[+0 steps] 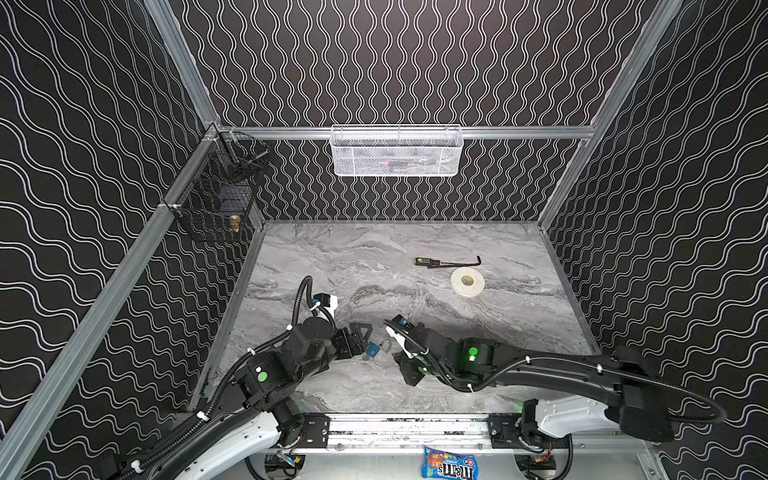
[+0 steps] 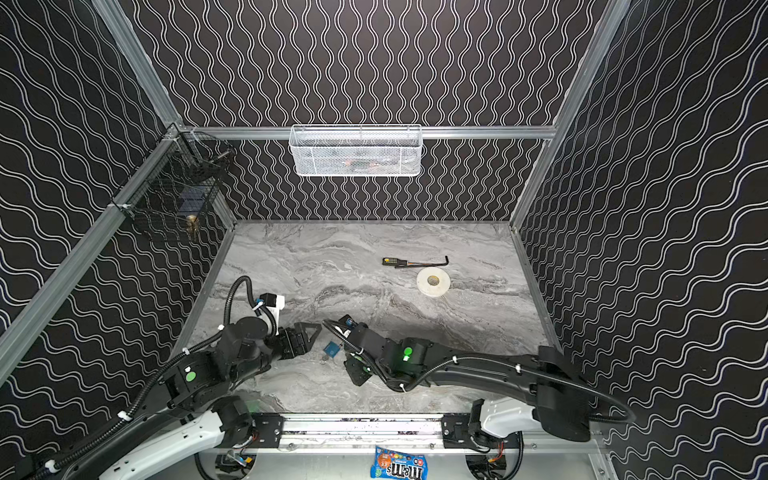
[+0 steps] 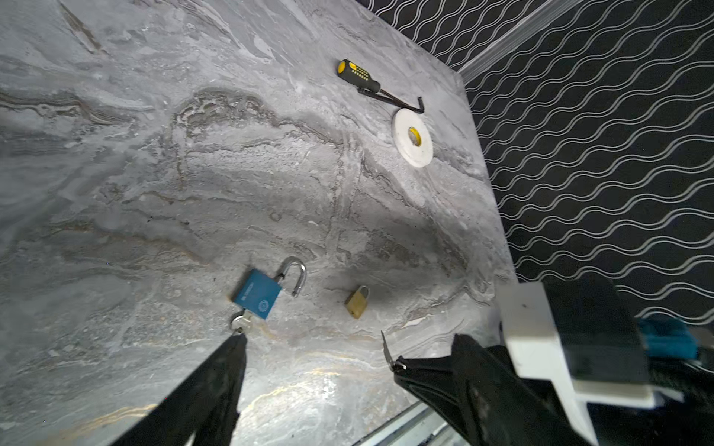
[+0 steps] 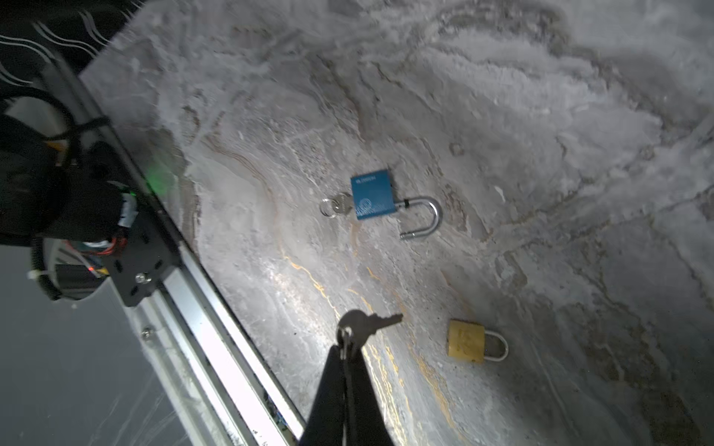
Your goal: Unlock with the key
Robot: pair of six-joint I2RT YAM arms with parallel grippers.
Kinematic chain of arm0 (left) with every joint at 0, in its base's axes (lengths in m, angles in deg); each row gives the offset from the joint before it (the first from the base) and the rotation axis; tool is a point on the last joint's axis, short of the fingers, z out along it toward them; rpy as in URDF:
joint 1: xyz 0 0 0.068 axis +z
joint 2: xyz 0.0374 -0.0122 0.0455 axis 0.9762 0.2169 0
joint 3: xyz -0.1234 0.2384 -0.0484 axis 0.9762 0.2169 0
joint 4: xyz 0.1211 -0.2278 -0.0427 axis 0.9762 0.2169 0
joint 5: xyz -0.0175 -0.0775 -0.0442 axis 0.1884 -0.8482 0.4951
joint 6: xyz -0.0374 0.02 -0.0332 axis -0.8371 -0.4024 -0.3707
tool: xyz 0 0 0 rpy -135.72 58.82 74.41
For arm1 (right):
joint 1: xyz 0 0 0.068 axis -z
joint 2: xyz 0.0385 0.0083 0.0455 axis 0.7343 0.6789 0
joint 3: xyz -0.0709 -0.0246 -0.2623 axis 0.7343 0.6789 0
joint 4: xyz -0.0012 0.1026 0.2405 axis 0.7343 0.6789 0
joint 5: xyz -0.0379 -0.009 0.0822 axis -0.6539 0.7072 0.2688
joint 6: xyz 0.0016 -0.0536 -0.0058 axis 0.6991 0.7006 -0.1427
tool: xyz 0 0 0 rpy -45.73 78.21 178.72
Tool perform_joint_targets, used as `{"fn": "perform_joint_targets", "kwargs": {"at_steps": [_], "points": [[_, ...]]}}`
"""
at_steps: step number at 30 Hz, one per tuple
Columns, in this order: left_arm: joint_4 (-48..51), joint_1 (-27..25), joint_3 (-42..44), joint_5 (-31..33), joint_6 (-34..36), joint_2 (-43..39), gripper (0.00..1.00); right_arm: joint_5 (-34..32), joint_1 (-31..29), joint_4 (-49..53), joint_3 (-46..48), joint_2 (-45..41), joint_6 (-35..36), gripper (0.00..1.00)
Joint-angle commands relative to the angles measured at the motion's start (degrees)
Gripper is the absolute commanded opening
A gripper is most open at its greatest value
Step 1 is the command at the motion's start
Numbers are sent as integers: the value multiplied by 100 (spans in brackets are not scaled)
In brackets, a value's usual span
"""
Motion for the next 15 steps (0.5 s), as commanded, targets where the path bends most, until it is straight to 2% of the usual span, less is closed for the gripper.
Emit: {"fn": "perform_joint_targets", "kwargs": {"at_steps": [1, 9, 13, 15], "points": [[-231, 6, -177, -289, -325, 133, 85, 102, -6, -209, -11, -272, 727, 0], [-618, 6, -251, -906, -593, 542, 81, -217, -3, -555, 156, -766, 1729, 0], [-1092, 6, -123, -1132, -703, 800, 71, -285, -5, -826, 233, -861, 2091, 0], [-1234, 10, -136, -1291, -682, 986, 70, -321, -1, -874, 223, -862, 2246, 0]]}}
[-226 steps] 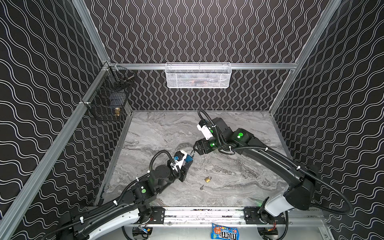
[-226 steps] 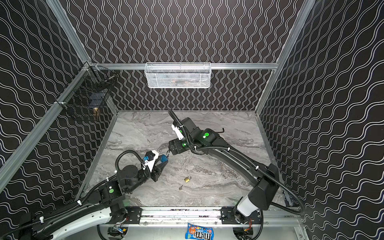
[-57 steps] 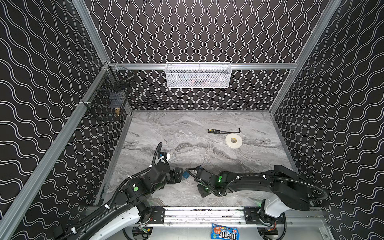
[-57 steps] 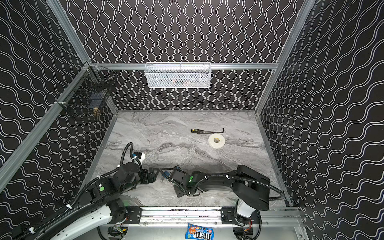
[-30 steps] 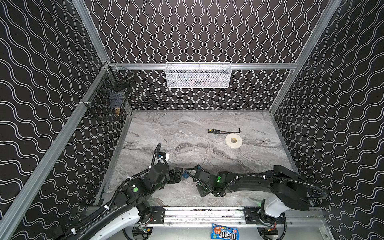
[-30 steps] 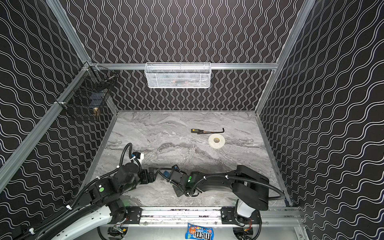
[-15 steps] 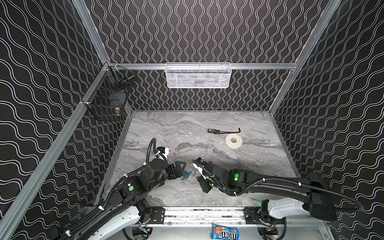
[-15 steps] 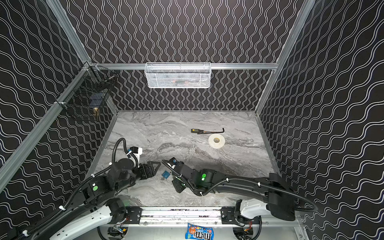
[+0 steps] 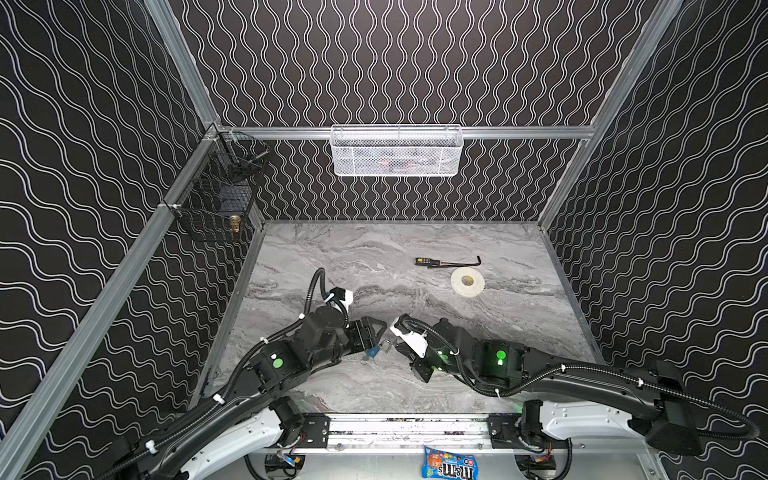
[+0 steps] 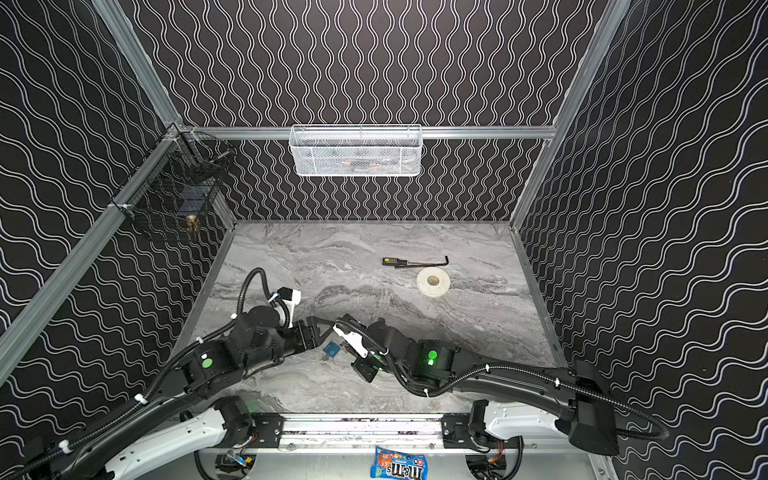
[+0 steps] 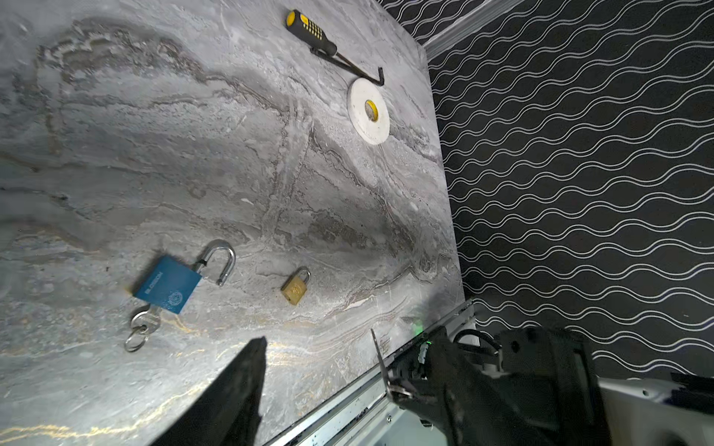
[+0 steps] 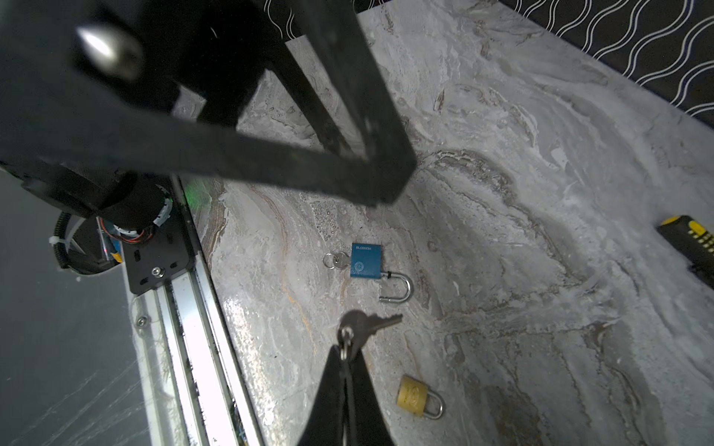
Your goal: Unlock with the key
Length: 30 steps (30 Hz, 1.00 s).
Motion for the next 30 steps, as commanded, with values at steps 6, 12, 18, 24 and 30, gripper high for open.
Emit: {"fn": "perform_joint_targets", "kwargs": {"at_steps": [6, 12, 18, 24, 30], "points": [[-886, 14, -27, -488, -65, 502, 66, -170, -6, -617, 58, -126, 780, 0], [-1008, 91, -217, -541, -113, 923, 58, -136, -14, -647, -3, -98, 994, 0], [-1180, 205, -203, -678, -224, 1103, 42, -207, -12, -733, 23, -111, 1157, 0], [-1533, 283, -75, -947, -424, 1194, 32, -179, -11, -862, 61, -60, 1384, 0], [-1353, 310, -140, -941, -347, 1172, 25, -283, -13, -934, 21, 52, 1576, 0]]}}
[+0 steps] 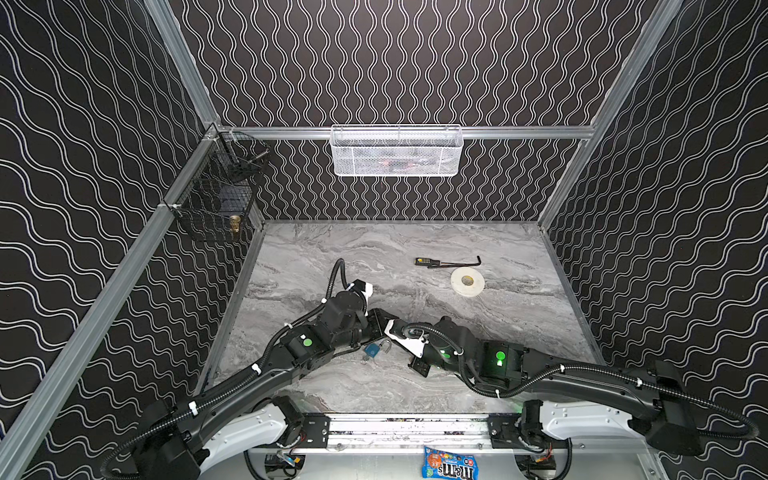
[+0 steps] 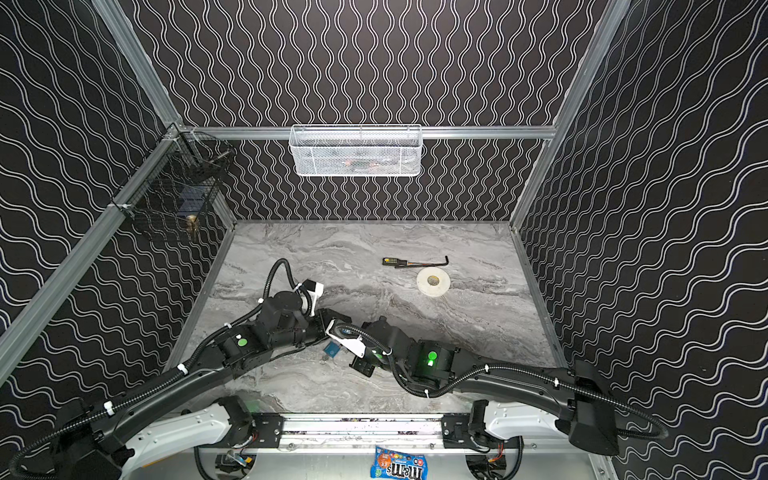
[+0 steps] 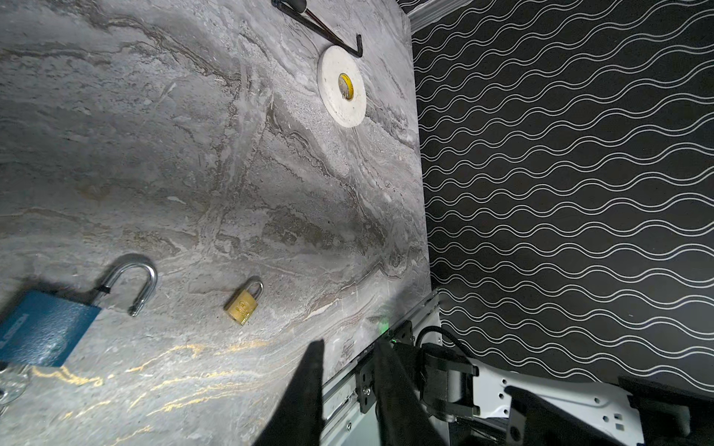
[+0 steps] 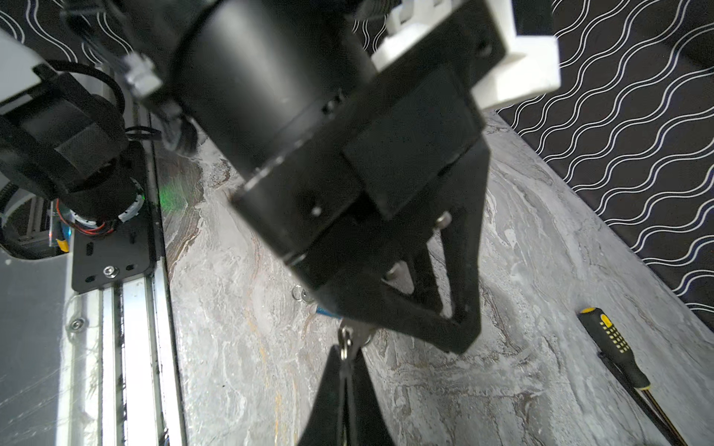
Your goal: Unlock with the key
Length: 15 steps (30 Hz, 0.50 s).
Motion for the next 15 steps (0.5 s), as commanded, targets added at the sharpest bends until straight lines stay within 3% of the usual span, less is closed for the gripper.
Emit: {"fn": "perform_joint_targets", "kwargs": {"at_steps": [1, 10, 15], "points": [[-143, 39, -51, -83, -49, -39, 24, -87, -10, -329, -51, 24, 228, 0], [-180, 85, -8, -251, -54, -52, 20, -133, -5, -341, -35, 32, 400, 0], [-128, 113, -8, -252, -38, -122, 12, -145, -5, -291, -66, 70, 416, 0]]}}
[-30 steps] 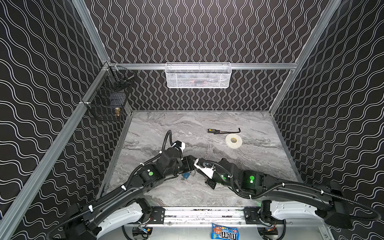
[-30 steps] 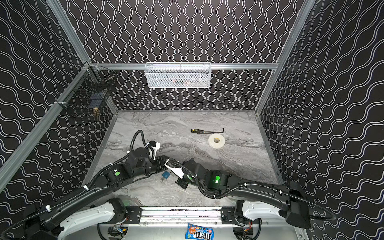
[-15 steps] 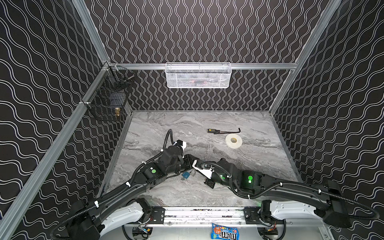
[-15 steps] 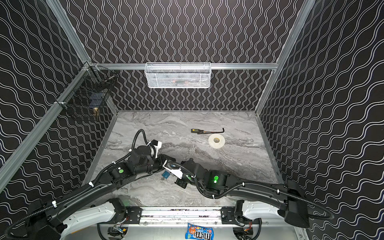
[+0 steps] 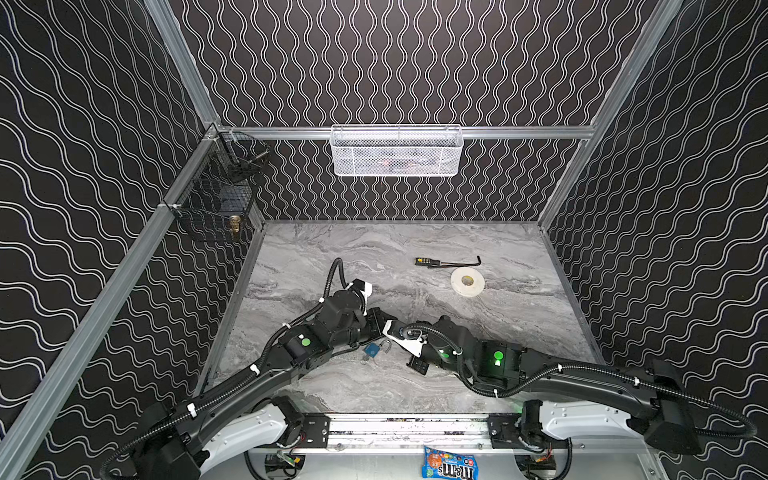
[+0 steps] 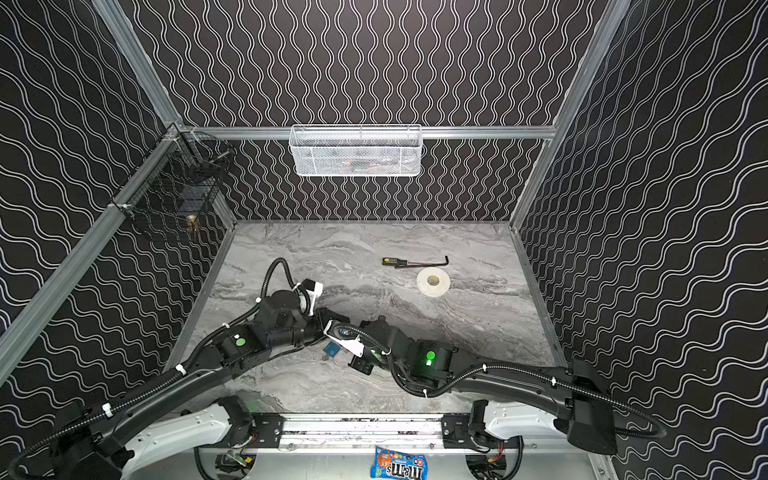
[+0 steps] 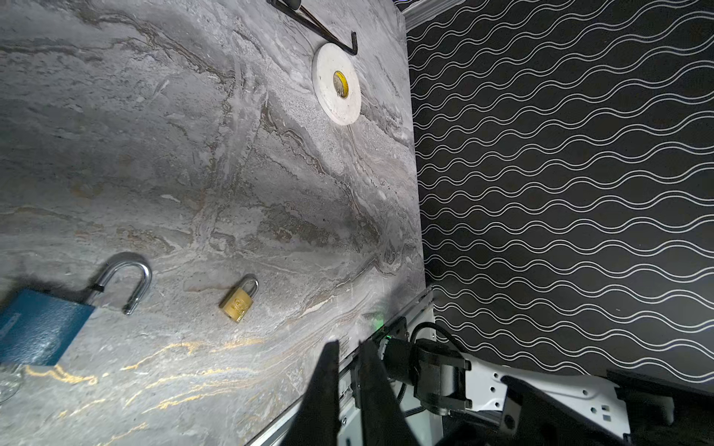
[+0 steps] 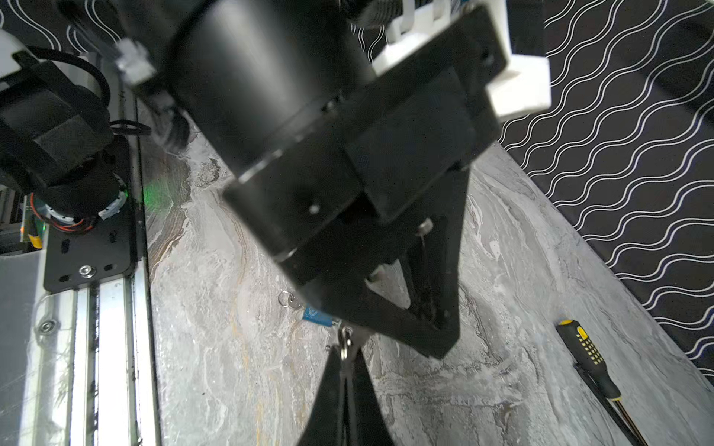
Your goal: Unlock with the key
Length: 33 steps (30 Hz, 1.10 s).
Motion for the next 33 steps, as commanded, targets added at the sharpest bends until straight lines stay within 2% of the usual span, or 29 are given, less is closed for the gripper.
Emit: {"fn": "perform_joint_targets", "kwargs": {"at_steps": [1, 4, 15, 16, 18, 20, 25, 27, 29, 33], "points": [[-117, 31, 5, -63, -22, -75, 10, -9, -5, -147, -53, 15, 143, 0], [-86, 52, 51, -21, -47, -135, 2, -18, -8, -115, -59, 31, 160, 0], [-77, 169, -26, -29, 49, -134, 0, -96, -2, -34, -117, 41, 168, 0], [-88, 179, -36, 9, 68, -144, 0, -104, -8, -20, -117, 36, 139, 2], [-226, 177, -4, 91, 135, -180, 0, -123, -8, -14, -109, -17, 56, 22], [-413, 197, 30, 217, 231, -215, 0, -127, -8, -14, -77, -110, -56, 37], [-947, 234, 102, 617, 846, -272, 0, 71, 8, 76, 70, -556, -604, 51], [-1326, 245, 161, 664, 1270, -319, 0, 325, 90, -62, 217, -806, -984, 57], [-1832, 243, 289, 720, 1677, -384, 0, 704, 281, -100, 237, -1046, -1663, 61], [-2743, 249, 522, 647, 2249, -417, 0, 2596, 1368, -626, 345, -1266, -3271, 62]]}}
